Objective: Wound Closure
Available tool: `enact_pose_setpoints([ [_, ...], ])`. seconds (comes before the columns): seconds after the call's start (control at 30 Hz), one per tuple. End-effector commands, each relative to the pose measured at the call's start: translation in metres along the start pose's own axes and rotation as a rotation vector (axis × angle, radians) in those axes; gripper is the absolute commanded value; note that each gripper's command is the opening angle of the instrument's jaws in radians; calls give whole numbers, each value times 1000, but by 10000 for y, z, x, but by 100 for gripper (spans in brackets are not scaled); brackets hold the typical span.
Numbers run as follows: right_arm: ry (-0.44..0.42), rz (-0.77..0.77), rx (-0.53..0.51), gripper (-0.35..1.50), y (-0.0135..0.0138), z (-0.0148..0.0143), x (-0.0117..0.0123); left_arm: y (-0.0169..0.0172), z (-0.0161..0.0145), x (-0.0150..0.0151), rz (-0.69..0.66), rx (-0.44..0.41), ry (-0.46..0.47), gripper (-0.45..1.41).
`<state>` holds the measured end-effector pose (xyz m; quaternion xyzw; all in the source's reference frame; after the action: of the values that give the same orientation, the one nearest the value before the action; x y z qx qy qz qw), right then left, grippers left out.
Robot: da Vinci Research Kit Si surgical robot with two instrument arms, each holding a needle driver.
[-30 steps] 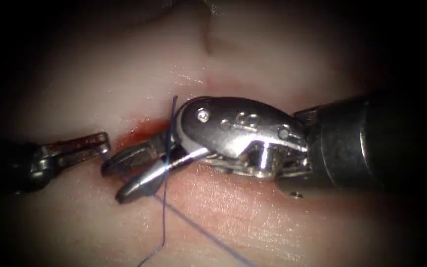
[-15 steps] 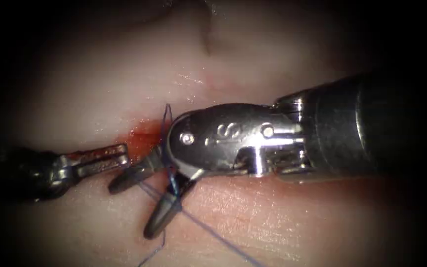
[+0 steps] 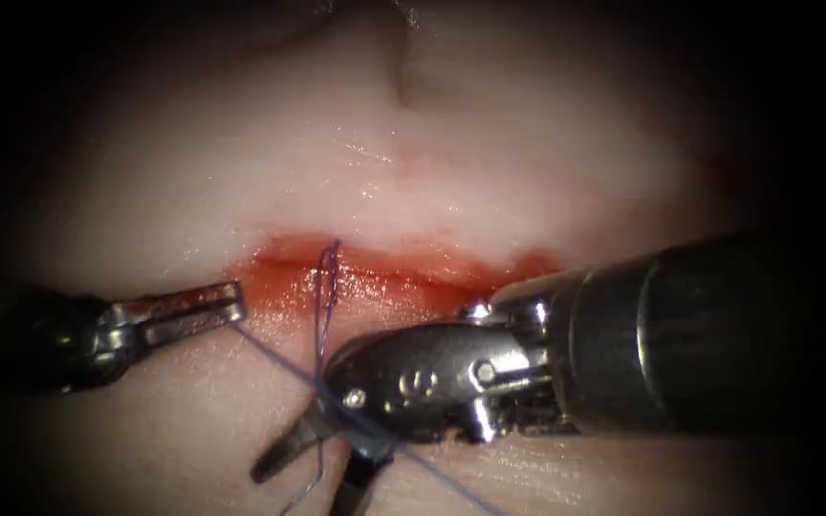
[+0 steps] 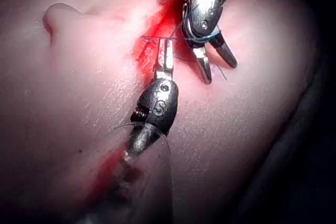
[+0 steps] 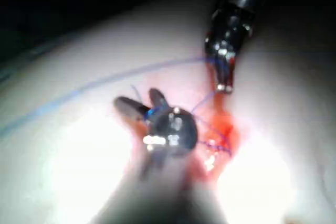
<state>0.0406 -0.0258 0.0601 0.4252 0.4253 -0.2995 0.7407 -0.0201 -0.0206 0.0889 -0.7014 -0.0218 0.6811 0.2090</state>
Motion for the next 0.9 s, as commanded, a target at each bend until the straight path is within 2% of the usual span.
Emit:
enact_pose_setpoints([
  [0.03,-39,1,7,51,2,18,-5,7,3,-9,-4,-1,0,-45],
  [0.13,-80,5,7,37,4,24,-7,9,4,-10,-8,-1,0,-45],
  [0.2,-90,7,-12,37,7,26,-7,9,3,-11,-8,-2,-3,-45],
  [0.27,-111,11,-18,7,9,27,-7,10,4,-11,-8,-2,-3,-45],
  [0.3,-122,7,-21,-20,9,26,-6,10,4,-11,-8,-4,-2,-45],
  [0.33,-136,10,-12,-35,9,25,-6,10,4,-11,-7,-4,-2,-45],
  [0.5,-160,-6,10,-35,11,16,-5,12,3,-10,-14,-4,-2,-45],
  [0.67,-144,-2,-42,-35,13,-1,-2,16,2,-9,-14,-5,-2,-45],
  [0.8,54,-18,-103,-35,12,-25,3,25,-1,-6,-14,-11,-1,-45],
  [0.9,148,-13,-150,-35,11,-44,4,35,-4,-4,-13,-13,-3,-45],
])
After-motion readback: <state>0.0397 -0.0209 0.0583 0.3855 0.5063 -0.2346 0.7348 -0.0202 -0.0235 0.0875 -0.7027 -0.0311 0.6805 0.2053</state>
